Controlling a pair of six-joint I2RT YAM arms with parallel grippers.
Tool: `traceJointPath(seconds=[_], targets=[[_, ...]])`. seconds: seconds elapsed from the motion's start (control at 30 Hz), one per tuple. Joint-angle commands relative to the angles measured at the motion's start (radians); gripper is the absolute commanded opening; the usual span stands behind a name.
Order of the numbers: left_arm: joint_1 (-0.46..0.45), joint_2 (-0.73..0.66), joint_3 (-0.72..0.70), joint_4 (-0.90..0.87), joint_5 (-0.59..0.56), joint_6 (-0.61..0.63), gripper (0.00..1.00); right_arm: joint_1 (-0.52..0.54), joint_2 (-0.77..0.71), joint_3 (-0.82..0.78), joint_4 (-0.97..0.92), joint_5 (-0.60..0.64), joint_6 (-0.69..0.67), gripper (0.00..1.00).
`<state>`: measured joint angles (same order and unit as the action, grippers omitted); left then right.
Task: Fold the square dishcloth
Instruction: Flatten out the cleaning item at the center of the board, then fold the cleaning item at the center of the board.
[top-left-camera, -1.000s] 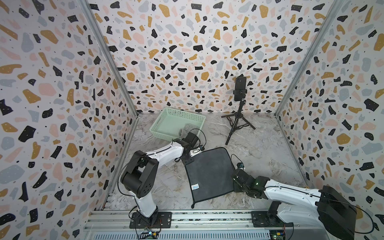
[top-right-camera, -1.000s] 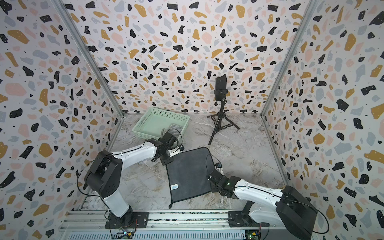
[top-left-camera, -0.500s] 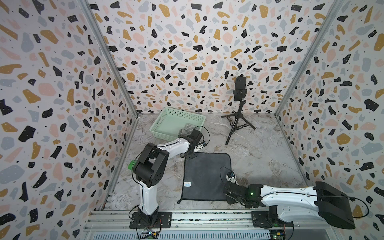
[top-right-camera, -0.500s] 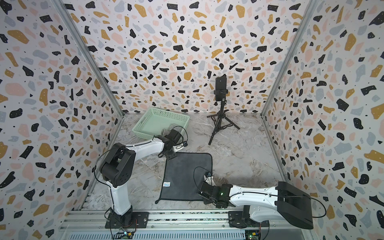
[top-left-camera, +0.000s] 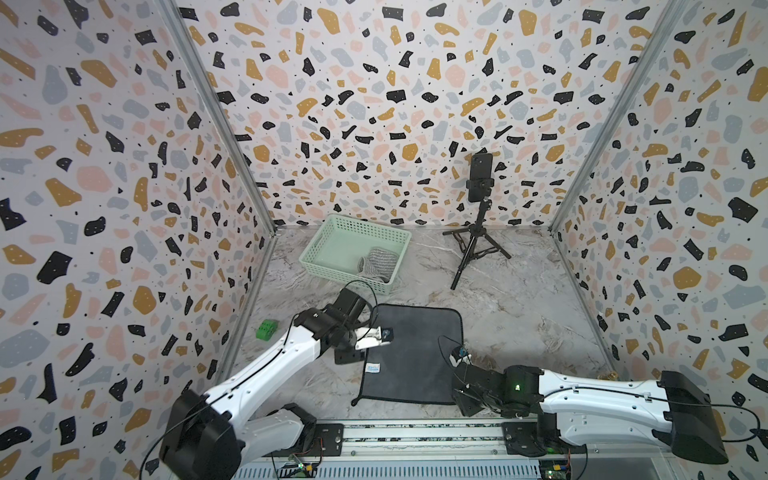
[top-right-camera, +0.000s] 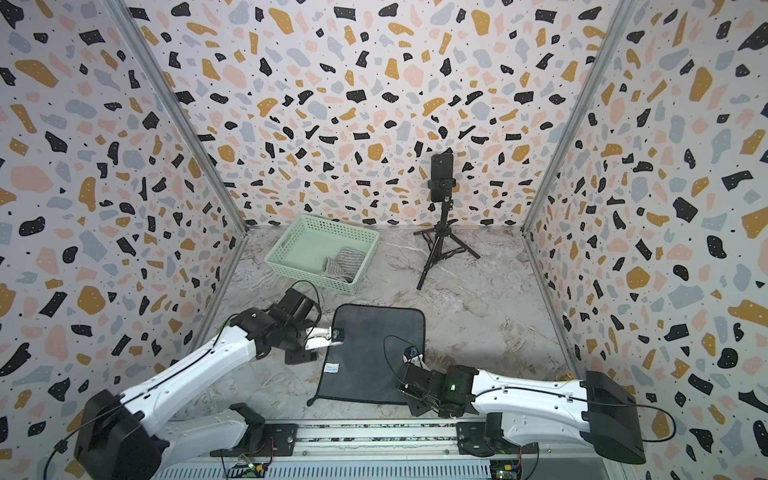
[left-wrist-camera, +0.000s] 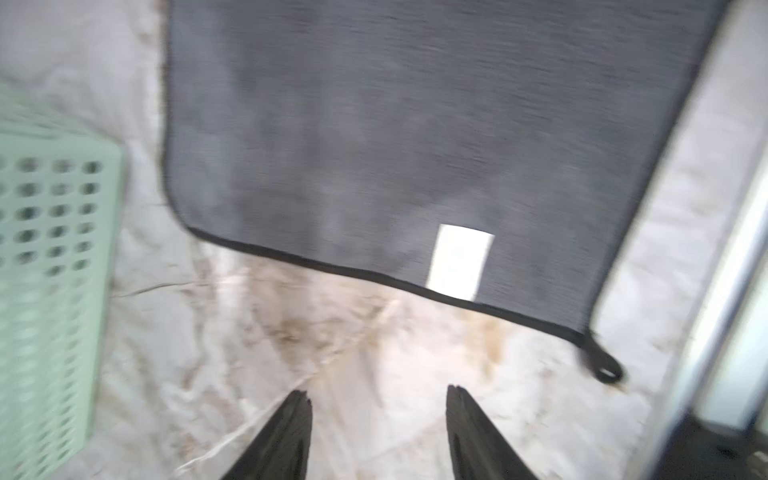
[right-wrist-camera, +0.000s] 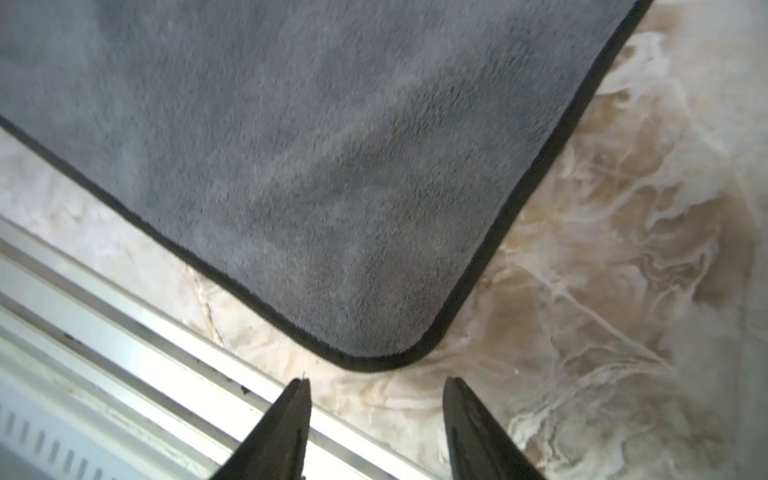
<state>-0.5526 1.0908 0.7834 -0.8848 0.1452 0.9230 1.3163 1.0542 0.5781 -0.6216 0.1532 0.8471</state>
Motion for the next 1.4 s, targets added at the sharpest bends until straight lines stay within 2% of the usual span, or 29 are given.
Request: traceJointPath(seconds=[0.0, 0.13, 0.33, 0.5, 0.73, 0.87, 1.0, 1.17, 1.23, 1.37], targets=[[-0.034, -0.103, -0.086, -0.164, 0.194, 0.12, 0.53, 0.042, -0.02, 0.031, -0.069, -0.001, -0.088, 0.6], [-0.115, -0.153, -0.149, -0.134, 0.197, 0.113, 0.52, 0.054, 0.014, 0.01, -0.012, -0.029, -0.162, 0.63], [-0.219, -0.066, -0.197, 0.007, 0.124, 0.038, 0.51, 0.054, 0.07, 0.0, 0.06, -0.058, -0.246, 0.63], [-0.235, -0.022, -0.211, 0.069, 0.116, 0.024, 0.51, 0.053, 0.101, 0.001, 0.098, -0.086, -0.281, 0.63], [-0.242, 0.057, -0.242, 0.191, 0.041, -0.002, 0.47, 0.05, 0.169, 0.003, 0.11, -0.014, -0.262, 0.57], [-0.244, 0.115, -0.222, 0.213, -0.01, -0.03, 0.42, 0.041, 0.206, -0.003, 0.11, 0.026, -0.203, 0.49], [-0.247, 0.129, -0.232, 0.222, -0.034, -0.026, 0.35, 0.041, 0.217, -0.005, 0.082, 0.043, -0.168, 0.3], [-0.247, 0.077, -0.229, 0.193, -0.067, -0.016, 0.07, 0.042, 0.152, -0.005, 0.069, 0.032, -0.172, 0.0], [-0.247, 0.035, -0.225, 0.166, -0.061, -0.01, 0.0, 0.042, 0.118, 0.003, 0.055, 0.033, -0.187, 0.0], [-0.247, -0.043, -0.217, 0.095, -0.065, -0.004, 0.0, 0.043, 0.092, 0.024, 0.031, 0.016, -0.205, 0.0]])
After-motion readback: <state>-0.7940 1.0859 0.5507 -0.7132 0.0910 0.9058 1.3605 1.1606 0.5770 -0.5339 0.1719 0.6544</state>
